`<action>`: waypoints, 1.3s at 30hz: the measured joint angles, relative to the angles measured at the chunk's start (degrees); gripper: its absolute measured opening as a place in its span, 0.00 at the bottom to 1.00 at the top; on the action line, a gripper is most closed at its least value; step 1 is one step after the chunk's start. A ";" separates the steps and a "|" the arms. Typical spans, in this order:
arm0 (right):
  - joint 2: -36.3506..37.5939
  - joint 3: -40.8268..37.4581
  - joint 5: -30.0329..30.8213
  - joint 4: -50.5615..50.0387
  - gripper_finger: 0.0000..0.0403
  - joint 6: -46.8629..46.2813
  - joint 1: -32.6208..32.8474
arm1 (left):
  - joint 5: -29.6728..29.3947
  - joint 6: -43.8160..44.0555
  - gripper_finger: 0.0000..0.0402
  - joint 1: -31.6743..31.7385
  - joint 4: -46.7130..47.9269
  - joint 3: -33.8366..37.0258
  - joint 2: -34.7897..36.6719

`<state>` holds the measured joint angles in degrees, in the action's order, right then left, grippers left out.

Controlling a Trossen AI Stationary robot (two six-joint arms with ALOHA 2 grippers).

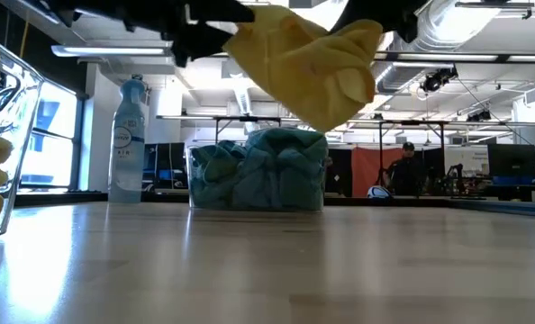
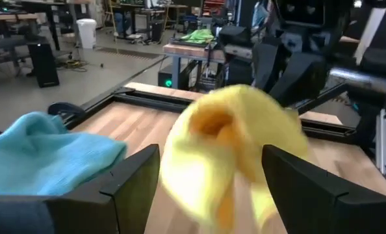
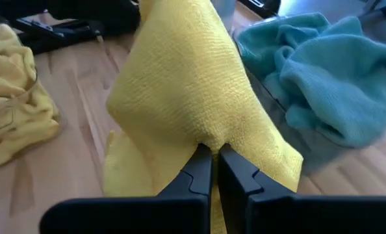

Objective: Sort microfiber towel by color & place in baskets
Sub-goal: Put the yellow microfiber towel into the bottom transparent bin

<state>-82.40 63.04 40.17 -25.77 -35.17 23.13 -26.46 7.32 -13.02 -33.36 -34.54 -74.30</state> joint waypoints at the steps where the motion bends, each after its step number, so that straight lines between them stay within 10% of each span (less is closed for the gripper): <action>1: -0.64 0.24 0.05 1.08 0.00 1.40 -0.24 | 0.31 0.01 0.65 -0.02 -0.02 -1.13 -1.08; 20: -3.88 0.29 -0.03 3.83 0.00 4.16 -0.61 | 3.72 3.22 0.63 1.11 0.11 -7.68 -10.39; 32: -3.88 0.29 -0.08 3.83 0.02 3.43 -0.61 | 5.74 5.06 0.05 0.50 0.57 -7.68 -10.37; 39: -3.88 0.31 -0.05 1.53 0.20 -0.36 -0.46 | 5.52 8.92 0.01 -3.10 11.70 -7.69 -5.33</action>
<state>-86.28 63.35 40.12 -24.25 -35.52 22.68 -20.95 16.24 -16.12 -21.67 -42.23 -79.63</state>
